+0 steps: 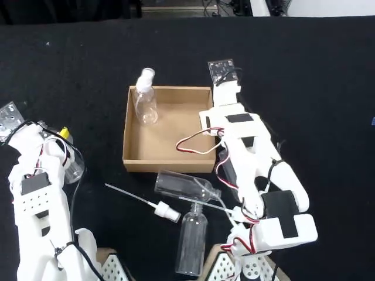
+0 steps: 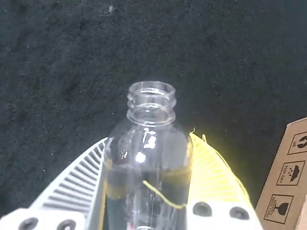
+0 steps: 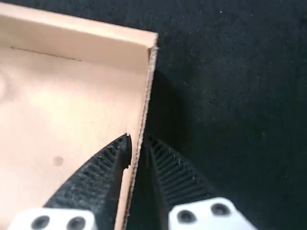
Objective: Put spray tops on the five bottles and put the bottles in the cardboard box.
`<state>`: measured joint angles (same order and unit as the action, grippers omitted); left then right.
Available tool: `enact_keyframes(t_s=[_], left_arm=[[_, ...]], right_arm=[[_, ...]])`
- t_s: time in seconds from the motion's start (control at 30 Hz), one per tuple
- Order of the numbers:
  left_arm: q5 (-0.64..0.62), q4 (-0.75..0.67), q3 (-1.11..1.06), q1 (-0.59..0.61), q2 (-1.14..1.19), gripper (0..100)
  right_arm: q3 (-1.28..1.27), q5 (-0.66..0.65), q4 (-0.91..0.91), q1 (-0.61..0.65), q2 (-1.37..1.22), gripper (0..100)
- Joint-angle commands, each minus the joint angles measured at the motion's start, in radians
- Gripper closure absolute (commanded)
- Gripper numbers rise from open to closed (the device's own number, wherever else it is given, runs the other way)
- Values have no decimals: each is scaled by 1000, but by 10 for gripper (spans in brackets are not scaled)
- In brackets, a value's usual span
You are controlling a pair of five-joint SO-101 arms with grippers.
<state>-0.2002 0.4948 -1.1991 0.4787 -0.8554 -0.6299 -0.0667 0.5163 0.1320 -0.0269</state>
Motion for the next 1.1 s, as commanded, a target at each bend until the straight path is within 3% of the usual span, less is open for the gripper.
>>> enact_keyframes(t_s=[0.0, 0.57, 0.77, 0.97, 1.07], left_arm=[[-5, -20, 13, -2, -29, 971], [-5, -18, 13, -2, -29, 971], [-5, -17, 13, -2, -34, 971], [-5, -17, 13, -2, -34, 971], [-5, -18, 13, -2, -34, 971]], right_arm=[[68, -15, -26, -49, 4, 975], [94, -41, -12, -100, 8, 982], [189, 11, 155, -71, 71, 978], [200, 6, 196, -34, 131, 787], [189, 14, 216, -35, 174, 800]])
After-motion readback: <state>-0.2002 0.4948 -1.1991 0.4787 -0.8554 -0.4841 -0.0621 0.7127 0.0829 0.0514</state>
